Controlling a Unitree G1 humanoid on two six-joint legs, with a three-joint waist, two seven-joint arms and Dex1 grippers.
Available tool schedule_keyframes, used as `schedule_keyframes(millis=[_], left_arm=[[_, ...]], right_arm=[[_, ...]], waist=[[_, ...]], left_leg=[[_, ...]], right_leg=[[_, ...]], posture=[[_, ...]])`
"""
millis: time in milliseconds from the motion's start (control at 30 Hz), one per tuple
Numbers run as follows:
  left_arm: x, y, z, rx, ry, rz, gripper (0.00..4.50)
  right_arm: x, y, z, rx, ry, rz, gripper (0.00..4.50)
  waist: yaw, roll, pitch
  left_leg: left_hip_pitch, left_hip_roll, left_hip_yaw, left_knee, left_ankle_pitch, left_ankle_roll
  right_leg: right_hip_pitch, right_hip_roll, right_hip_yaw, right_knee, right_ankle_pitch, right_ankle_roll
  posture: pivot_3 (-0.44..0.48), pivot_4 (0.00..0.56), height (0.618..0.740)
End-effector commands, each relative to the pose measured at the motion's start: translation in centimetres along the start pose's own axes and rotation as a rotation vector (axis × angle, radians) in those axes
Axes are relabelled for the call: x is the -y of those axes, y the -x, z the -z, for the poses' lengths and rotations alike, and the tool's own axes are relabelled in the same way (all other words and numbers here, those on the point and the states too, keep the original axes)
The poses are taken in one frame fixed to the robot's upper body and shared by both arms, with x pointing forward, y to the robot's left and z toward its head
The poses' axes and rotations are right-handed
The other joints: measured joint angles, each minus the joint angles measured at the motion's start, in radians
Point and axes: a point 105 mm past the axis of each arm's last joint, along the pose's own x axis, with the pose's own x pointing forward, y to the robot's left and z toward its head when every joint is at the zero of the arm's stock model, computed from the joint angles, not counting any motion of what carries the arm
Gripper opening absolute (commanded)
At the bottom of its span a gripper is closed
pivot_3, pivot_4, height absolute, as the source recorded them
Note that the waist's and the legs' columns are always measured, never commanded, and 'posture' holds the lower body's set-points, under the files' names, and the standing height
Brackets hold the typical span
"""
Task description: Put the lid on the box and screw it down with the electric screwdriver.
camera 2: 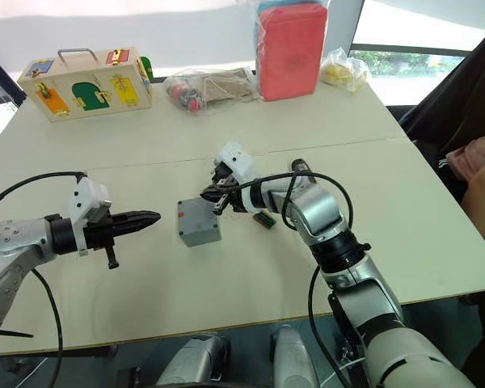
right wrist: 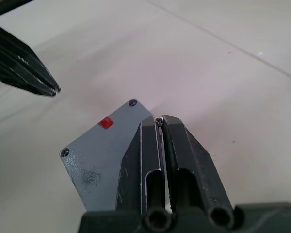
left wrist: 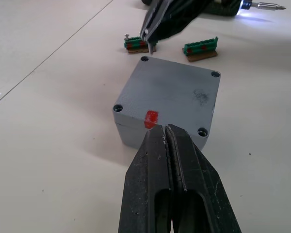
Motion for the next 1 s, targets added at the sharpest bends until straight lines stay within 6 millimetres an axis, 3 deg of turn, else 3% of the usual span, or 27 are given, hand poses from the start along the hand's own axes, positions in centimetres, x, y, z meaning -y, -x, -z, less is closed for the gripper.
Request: schedule_keyframes(millis=[33, 467, 767, 1000], left_arm=[[-0.2, 0.4, -1.0, 0.022, -0.041, -0.02, 0.0], [0.0, 0.0, -1.1, 0.026, -0.042, -0.013, 0.0], [0.0, -0.1, -1.1, 0.024, -0.041, -0.002, 0.0], [0.0, -0.1, -1.1, 0.025, -0.04, -0.003, 0.0]], right_arm=[[0.1, -0.1, -1.6, 0.041, 0.061, -0.002, 0.04], [1.3, 0.3, -1.1, 0.033, 0.054, 0.037, 0.04], [1.4, 0.6, -1.2, 0.037, 0.051, 0.042, 0.04], [1.0, 0.1, 0.0, 0.011, 0.046, 0.029, 0.04]], waist=[[-0.001, 0.0, 0.0], [-0.002, 0.0, 0.0], [-0.003, 0.0, 0.0], [-0.003, 0.0, 0.0]], left_leg=[[0.0, 0.0, 0.0, 0.0, 0.0, 0.0], [0.0, 0.0, 0.0, 0.0, 0.0, 0.0], [0.0, 0.0, 0.0, 0.0, 0.0, 0.0], [0.0, 0.0, 0.0, 0.0, 0.0, 0.0]], right_leg=[[0.0, 0.0, 0.0, 0.0, 0.0, 0.0], [0.0, 0.0, 0.0, 0.0, 0.0, 0.0], [0.0, 0.0, 0.0, 0.0, 0.0, 0.0], [0.0, 0.0, 0.0, 0.0, 0.0, 0.0]], posture=[[0.0, 0.15, 0.74], [0.0, 0.15, 0.74], [0.0, 0.15, 0.74], [0.0, 0.15, 0.74]])
